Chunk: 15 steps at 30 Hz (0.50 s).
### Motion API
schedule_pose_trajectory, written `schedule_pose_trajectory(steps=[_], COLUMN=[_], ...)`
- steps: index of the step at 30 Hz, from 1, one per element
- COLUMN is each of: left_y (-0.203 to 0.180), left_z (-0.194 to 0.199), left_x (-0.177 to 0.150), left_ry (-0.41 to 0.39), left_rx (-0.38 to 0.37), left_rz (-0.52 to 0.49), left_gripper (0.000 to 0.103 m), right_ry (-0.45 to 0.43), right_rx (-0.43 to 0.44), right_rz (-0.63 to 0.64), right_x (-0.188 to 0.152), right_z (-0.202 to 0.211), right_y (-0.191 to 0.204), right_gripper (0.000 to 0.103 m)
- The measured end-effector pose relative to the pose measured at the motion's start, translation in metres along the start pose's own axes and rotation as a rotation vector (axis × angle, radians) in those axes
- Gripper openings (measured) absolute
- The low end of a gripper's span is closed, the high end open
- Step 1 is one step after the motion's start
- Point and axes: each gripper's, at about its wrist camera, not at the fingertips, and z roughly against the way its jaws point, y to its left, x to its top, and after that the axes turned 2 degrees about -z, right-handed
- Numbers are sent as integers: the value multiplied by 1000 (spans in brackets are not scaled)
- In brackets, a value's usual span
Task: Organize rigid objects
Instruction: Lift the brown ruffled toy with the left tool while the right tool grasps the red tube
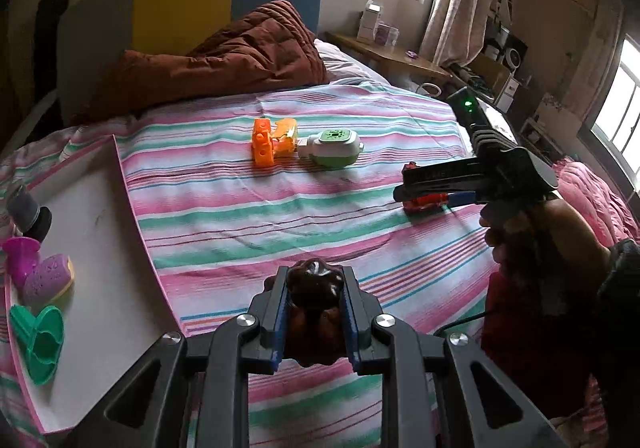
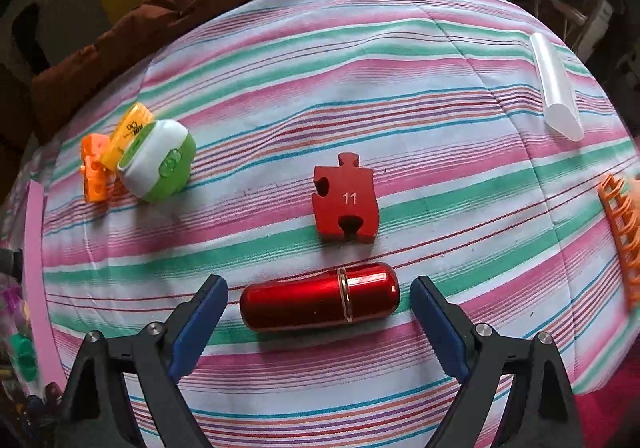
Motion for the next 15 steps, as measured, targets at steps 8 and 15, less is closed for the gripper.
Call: schedule_pose_trajectory(steps=[8, 15], left_y=[-1, 3], left_z=[10, 24], left_x=[2, 5], left_ry=[-18, -46], left_rx=[-7, 16], left_rz=[6, 15], left_gripper=[23, 23], right_ry=[-27, -3], right_rx=[-70, -48], right_rz=[97, 132], right_x=[-3, -6], right_z=[-2, -2], right_y=[13, 18], right_gripper=[75, 76])
